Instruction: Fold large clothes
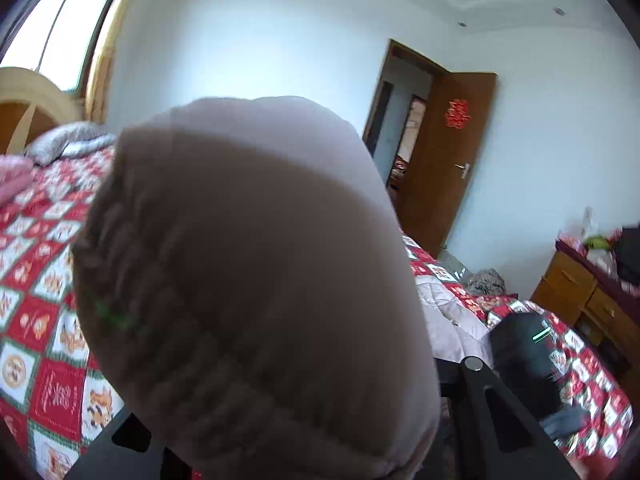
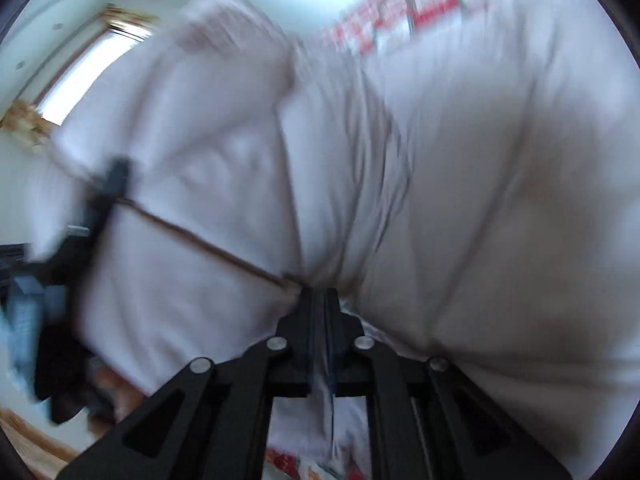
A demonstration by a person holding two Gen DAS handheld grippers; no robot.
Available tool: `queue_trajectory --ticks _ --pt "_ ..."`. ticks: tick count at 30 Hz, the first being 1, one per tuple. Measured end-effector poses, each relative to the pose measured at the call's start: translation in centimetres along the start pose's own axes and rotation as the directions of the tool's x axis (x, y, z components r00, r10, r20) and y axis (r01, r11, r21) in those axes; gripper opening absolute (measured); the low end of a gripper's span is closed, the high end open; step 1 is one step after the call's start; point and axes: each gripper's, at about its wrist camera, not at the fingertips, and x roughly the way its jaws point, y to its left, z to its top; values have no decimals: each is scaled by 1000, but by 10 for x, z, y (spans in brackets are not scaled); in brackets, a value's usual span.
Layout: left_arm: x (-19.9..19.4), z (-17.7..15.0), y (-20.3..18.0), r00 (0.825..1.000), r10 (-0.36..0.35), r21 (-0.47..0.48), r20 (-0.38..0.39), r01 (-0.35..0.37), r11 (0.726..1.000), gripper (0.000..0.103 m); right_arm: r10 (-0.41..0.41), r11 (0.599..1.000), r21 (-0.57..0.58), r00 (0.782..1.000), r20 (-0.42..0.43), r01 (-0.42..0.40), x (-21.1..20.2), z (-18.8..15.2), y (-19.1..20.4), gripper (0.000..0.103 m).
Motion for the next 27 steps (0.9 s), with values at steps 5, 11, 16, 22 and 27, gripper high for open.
queue_trajectory --ticks 5,11,16,22,27 --pt "10 -5 -53 999 -30 172 21 26 985 29 -237 967 -26 938 254 252 -110 8 -35 10" --pt "45 -28 -119 994 -103 396 -32 108 912 29 -345 938 110 912 221 328 -112 -7 -92 10" --pt "80 -63 -160 985 -126 532 -122 172 829 29 -296 948 190 927 229 256 -111 -17 -114 3" --pt "96 -97 -197 978 -117 649 -172 202 734 30 -266 948 234 939 219 214 -142 -16 -128 0" --pt "109 -117 -212 979 -100 709 -179 199 677 34 -339 935 224 874 349 274 -204 -12 -106 13"
